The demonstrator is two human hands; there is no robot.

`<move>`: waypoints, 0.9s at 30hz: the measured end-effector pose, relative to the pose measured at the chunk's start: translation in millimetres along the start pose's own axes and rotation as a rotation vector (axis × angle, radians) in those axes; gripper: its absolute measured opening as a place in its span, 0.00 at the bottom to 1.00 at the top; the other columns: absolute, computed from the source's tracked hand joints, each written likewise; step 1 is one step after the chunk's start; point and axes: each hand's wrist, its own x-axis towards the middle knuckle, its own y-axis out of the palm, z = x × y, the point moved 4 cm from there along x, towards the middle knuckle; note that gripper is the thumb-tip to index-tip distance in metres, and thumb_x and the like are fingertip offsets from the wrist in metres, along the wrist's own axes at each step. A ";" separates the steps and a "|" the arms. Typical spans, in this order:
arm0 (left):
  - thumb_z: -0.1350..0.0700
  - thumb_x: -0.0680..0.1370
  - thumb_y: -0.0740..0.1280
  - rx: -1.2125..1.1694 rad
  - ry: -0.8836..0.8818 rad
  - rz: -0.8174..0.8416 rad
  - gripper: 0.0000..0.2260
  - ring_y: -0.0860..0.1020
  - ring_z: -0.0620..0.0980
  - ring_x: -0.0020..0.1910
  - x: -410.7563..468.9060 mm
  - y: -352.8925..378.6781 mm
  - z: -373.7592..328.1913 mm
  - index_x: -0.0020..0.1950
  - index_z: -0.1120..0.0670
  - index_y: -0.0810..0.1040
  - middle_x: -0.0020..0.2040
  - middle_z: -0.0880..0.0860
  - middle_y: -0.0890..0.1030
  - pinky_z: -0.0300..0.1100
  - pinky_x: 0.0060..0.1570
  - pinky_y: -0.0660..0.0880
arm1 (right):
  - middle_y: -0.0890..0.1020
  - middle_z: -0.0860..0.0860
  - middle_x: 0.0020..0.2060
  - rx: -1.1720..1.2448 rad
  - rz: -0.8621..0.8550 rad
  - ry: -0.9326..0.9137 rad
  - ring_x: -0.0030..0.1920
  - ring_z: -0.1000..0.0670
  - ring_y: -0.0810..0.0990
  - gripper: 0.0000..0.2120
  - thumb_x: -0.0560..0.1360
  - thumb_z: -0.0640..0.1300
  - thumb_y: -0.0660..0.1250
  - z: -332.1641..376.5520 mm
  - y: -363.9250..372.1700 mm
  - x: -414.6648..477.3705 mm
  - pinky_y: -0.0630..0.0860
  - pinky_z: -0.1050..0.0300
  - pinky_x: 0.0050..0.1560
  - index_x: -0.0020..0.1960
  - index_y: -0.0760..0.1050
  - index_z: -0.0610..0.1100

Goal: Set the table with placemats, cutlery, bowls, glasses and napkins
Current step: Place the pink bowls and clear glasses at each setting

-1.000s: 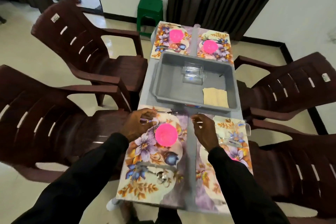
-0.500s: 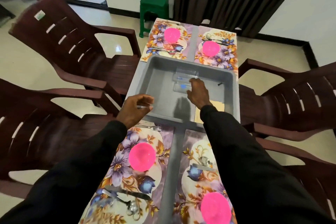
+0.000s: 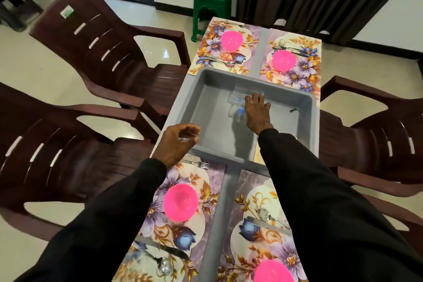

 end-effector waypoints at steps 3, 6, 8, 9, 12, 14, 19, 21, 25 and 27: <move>0.61 0.78 0.73 0.003 0.003 -0.001 0.10 0.84 0.45 0.54 -1.3 2.1 0.5 0.60 0.55 0.83 0.54 0.49 0.86 0.45 0.60 0.80 | 0.70 0.39 0.64 -0.011 -0.044 0.004 0.66 0.36 0.69 0.33 0.66 0.32 0.74 -2.1 5.1 4.3 0.73 0.37 0.57 0.69 0.66 0.39; 0.60 0.78 0.73 0.008 0.002 -0.006 0.10 0.84 0.46 0.54 -1.3 3.2 2.4 0.60 0.56 0.83 0.54 0.49 0.86 0.48 0.61 0.80 | 0.72 0.39 0.62 -0.036 -0.062 -0.008 0.63 0.37 0.71 0.29 0.67 0.35 0.74 -3.1 7.9 8.1 0.73 0.39 0.55 0.65 0.69 0.38; 0.60 0.78 0.73 0.005 0.000 -0.004 0.10 0.84 0.46 0.54 -1.0 3.2 2.5 0.60 0.56 0.83 0.54 0.49 0.86 0.49 0.61 0.80 | 0.72 0.39 0.61 -0.052 -0.056 -0.020 0.62 0.37 0.71 0.27 0.68 0.37 0.74 -2.9 6.2 10.0 0.73 0.39 0.55 0.64 0.71 0.38; 0.61 0.78 0.73 -0.001 -0.002 -0.005 0.11 0.84 0.46 0.54 -0.5 3.1 2.3 0.60 0.56 0.83 0.54 0.49 0.86 0.49 0.61 0.80 | 0.72 0.39 0.61 -0.049 -0.049 -0.031 0.63 0.37 0.71 0.26 0.68 0.37 0.74 -2.2 4.3 10.5 0.73 0.39 0.56 0.64 0.71 0.38; 0.61 0.78 0.73 -0.019 -0.026 -0.020 0.12 0.83 0.45 0.55 1.0 4.4 0.5 0.61 0.56 0.82 0.55 0.50 0.85 0.50 0.62 0.80 | 0.76 0.40 0.61 0.035 -0.002 -0.120 0.63 0.37 0.74 0.28 0.71 0.39 0.73 1.4 1.9 8.9 0.71 0.38 0.60 0.68 0.68 0.39; 0.61 0.76 0.75 -0.030 -0.031 -0.041 0.16 0.82 0.45 0.57 4.3 4.2 -2.5 0.63 0.55 0.81 0.57 0.50 0.84 0.51 0.62 0.79 | 0.78 0.42 0.62 0.286 0.031 -0.221 0.63 0.39 0.76 0.30 0.70 0.43 0.77 8.4 -10.7 3.6 0.73 0.40 0.60 0.67 0.68 0.42; 0.55 0.70 0.81 -0.128 -0.016 -0.088 0.37 0.74 0.50 0.69 22.2 6.9 -17.9 0.76 0.55 0.69 0.72 0.53 0.74 0.47 0.69 0.73 | 0.80 0.49 0.61 0.972 0.113 -0.482 0.60 0.53 0.79 0.34 0.66 0.49 0.83 43.0 -79.7 -26.7 0.77 0.63 0.57 0.66 0.72 0.44; 0.52 0.69 0.82 -0.165 0.029 -0.140 0.40 0.73 0.49 0.69 30.9 7.1 -27.7 0.76 0.56 0.67 0.73 0.55 0.73 0.37 0.68 0.72 | 0.81 0.49 0.60 1.076 0.111 -0.518 0.61 0.53 0.80 0.34 0.67 0.52 0.82 58.7 -100.2 -36.4 0.80 0.61 0.57 0.67 0.73 0.44; 0.53 0.69 0.82 -0.120 0.149 -0.279 0.31 0.78 0.49 0.63 40.6 -3.7 -41.0 0.67 0.58 0.75 0.64 0.54 0.80 0.28 0.59 0.74 | 0.81 0.50 0.60 1.142 0.103 -0.541 0.61 0.54 0.81 0.31 0.69 0.48 0.81 72.3 -115.2 -39.3 0.80 0.59 0.59 0.67 0.73 0.43; 0.52 0.68 0.83 -0.090 0.177 -0.286 0.29 0.79 0.49 0.62 39.7 -9.3 -41.5 0.65 0.58 0.77 0.62 0.53 0.81 0.34 0.62 0.76 | 0.78 0.49 0.65 1.033 0.143 -0.546 0.64 0.53 0.78 0.35 0.69 0.47 0.81 66.6 -110.4 -33.3 0.79 0.59 0.61 0.71 0.70 0.44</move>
